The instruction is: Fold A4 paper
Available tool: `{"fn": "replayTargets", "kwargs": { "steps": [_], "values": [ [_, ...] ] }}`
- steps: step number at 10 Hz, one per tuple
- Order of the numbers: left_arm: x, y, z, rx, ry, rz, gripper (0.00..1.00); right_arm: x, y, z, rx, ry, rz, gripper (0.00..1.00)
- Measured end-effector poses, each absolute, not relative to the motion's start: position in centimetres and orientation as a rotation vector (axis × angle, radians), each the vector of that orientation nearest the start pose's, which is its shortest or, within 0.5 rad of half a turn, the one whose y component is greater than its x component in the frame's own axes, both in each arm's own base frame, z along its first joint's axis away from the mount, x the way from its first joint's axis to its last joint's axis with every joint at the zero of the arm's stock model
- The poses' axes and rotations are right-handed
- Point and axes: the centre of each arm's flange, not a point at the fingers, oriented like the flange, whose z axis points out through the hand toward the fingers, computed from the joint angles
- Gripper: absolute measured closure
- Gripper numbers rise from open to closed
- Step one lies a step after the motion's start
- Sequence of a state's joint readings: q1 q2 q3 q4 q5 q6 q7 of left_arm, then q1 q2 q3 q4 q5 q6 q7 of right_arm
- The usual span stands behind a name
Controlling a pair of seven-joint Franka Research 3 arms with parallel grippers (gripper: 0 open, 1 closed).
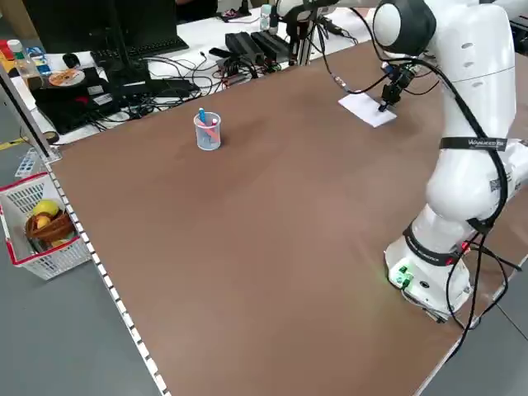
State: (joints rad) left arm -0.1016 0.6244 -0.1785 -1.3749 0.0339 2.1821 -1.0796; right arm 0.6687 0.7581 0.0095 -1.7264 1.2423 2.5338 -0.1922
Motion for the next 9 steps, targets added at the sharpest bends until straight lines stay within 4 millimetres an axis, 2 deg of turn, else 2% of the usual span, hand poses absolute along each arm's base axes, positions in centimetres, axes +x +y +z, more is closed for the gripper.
{"fn": "replayTargets", "kwargs": {
  "steps": [2, 4, 7, 9],
  "values": [
    [72.2, -16.1, 37.6, -3.021, -1.352, -0.177, 0.99, 51.9, 40.7, 15.5, -2.428, 0.215, 0.170, 0.99],
    [72.3, -15.7, 37.7, -3.027, -1.349, -0.174, 0.99, 51.4, 40.4, 16.3, -2.428, 0.213, 0.170, 0.99],
    [72.5, -14.8, 37.9, -3.051, -1.336, -0.164, 0.99, 50.3, 39.7, 15.5, -2.445, 0.221, 0.200, 0.99],
    [72.4, -14.8, 37.8, -3.073, -1.322, -0.145, 0.99, 49.2, 40.1, 15.4, -2.453, 0.208, 0.217, 0.99]
  ]
}}
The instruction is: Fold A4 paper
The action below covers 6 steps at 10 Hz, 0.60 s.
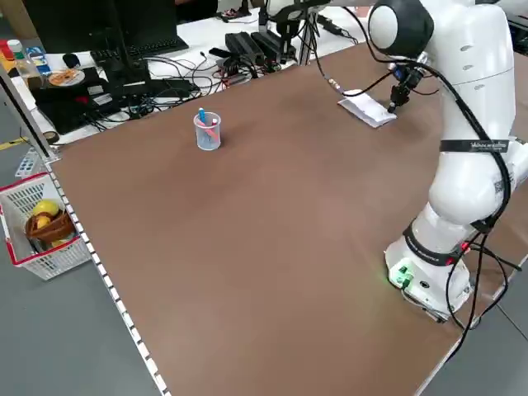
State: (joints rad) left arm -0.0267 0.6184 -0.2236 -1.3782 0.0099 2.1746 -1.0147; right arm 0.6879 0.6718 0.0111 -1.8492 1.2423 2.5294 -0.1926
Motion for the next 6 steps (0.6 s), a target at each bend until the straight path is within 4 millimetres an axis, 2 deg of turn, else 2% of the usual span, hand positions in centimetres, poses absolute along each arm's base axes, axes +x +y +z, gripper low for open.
{"fn": "replayTargets", "kwargs": {
  "steps": [2, 3, 5, 6],
  "values": [
    [72.5, -14.6, 37.8, -3.089, -1.296, -0.143, 0.99, 48.7, 40.5, 15.8, -2.453, 0.194, 0.218, 0.99],
    [72.6, -13.8, 37.7, -3.098, -1.281, -0.143, 0.99, 48.8, 40.5, 16.0, -2.453, 0.194, 0.210, 0.99],
    [73.2, -10.2, 38.3, -3.135, -1.150, -0.192, 0.98, 49.3, 40.5, 16.5, -2.450, 0.196, 0.189, 0.99],
    [73.3, -8.1, 38.8, -3.141, -1.069, -0.225, 0.86, 49.6, 40.5, 16.8, -2.446, 0.196, 0.178, 0.99]
  ]
}}
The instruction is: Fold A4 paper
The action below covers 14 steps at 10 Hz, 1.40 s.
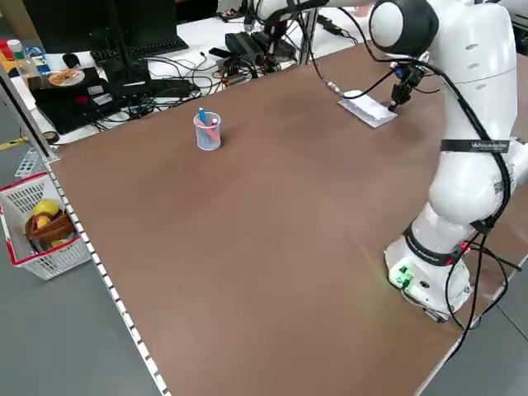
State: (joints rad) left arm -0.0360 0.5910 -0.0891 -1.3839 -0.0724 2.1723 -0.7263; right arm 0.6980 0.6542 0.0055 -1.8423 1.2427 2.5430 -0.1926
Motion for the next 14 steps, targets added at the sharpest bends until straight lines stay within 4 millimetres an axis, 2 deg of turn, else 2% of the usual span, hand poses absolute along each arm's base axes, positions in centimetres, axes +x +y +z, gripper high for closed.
{"fn": "replayTargets", "kwargs": {
  "steps": [2, 4, 6, 8, 10, 12, 14],
  "values": [
    [73.0, -5.0, 39.3, -3.144, -0.917, -0.248, 0.58, 50.3, 40.6, 17.4, -2.440, 0.198, 0.153, 0.99],
    [72.4, -3.4, 40.1, -3.163, -0.757, -0.265, 0.30, 50.6, 40.4, 17.3, -2.449, 0.209, 0.129, 0.99],
    [70.8, -1.2, 42.4, -3.176, -0.623, -0.283, 0.01, 50.8, 40.3, 16.9, -2.453, 0.213, 0.125, 0.99],
    [67.7, 2.1, 46.6, -3.186, -0.473, -0.218, 0.00, 51.2, 40.5, 16.7, -2.451, 0.212, 0.118, 0.99],
    [64.6, 3.9, 51.8, -3.194, -0.369, -0.170, 0.00, 51.6, 40.8, 16.5, -2.447, 0.210, 0.112, 0.99],
    [62.3, 2.8, 55.1, -3.203, -0.324, -0.117, 0.00, 52.0, 40.9, 16.0, -2.448, 0.211, 0.109, 0.99],
    [61.5, -0.5, 55.9, -3.218, -0.276, -0.079, 0.00, 52.6, 41.0, 15.4, -2.451, 0.217, 0.091, 0.99]
  ]
}}
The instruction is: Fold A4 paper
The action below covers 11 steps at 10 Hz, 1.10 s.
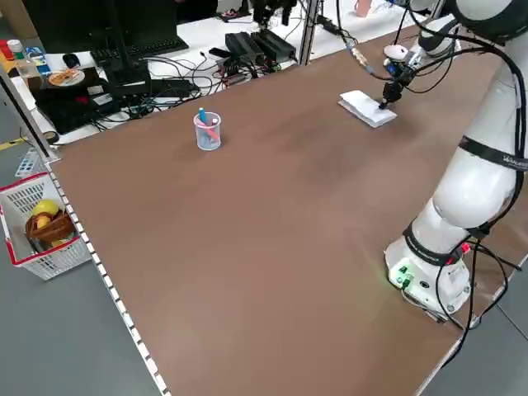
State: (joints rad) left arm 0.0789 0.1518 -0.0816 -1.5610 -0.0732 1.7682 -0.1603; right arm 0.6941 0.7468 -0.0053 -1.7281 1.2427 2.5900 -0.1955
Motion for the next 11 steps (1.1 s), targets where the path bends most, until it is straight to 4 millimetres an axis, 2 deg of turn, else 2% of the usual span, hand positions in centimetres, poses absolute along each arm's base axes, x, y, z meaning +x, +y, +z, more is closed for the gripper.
{"fn": "replayTargets", "kwargs": {
  "steps": [1, 4, 6, 8, 11],
  "values": [
    [61.4, -1.6, 55.5, -3.219, -0.277, -0.064, 0.00, 53.1, 41.1, 15.3, -2.449, 0.219, 0.079, 0.99],
    [61.1, -2.5, 55.0, -3.210, -0.308, -0.013, 0.00, 54.3, 40.6, 15.4, -2.449, 0.219, 0.050, 0.99],
    [61.0, -3.5, 54.8, -3.206, -0.345, 0.001, 0.00, 55.1, 39.5, 15.1, -2.459, 0.206, 0.027, 0.99],
    [60.9, -3.9, 54.6, -3.205, -0.357, 0.011, 0.00, 55.9, 38.9, 14.8, -2.456, 0.208, 0.013, 0.99],
    [60.9, -3.9, 54.5, -3.204, -0.358, 0.015, 0.00, 56.8, 39.6, 15.1, -2.443, 0.199, -0.007, 0.99]
  ]
}}
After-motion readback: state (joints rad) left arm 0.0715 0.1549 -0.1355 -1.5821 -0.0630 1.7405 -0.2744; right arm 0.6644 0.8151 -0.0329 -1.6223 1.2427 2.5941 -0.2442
